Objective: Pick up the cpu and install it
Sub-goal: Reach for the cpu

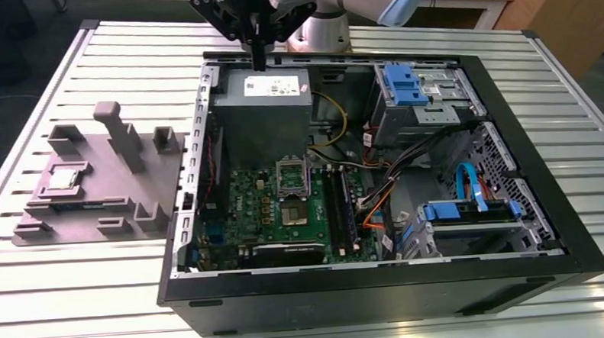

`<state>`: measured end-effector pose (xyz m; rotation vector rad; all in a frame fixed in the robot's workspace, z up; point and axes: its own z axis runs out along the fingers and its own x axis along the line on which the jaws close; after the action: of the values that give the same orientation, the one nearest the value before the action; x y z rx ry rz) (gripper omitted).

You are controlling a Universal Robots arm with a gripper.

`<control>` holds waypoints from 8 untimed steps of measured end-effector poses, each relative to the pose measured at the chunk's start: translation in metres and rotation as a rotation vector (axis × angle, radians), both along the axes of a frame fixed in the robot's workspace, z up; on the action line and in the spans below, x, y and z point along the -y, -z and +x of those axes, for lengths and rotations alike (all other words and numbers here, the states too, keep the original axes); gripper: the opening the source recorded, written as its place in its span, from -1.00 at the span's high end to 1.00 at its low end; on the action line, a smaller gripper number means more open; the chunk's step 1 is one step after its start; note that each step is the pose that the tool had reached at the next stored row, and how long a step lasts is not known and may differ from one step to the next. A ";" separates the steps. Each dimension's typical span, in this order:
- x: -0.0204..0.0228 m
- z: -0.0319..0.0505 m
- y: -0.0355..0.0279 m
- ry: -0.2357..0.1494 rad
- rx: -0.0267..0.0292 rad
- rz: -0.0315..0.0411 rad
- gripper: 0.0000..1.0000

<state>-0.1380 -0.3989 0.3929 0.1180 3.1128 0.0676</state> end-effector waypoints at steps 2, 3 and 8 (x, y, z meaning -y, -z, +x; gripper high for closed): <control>0.0000 -0.0004 0.0000 0.000 0.0000 0.0000 0.80; 0.0000 -0.0006 0.0000 0.000 0.0000 0.0001 0.80; 0.0000 -0.0121 0.0000 0.000 0.0000 0.0000 0.80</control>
<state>-0.1501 -0.3989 0.3928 0.1181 3.1128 0.0676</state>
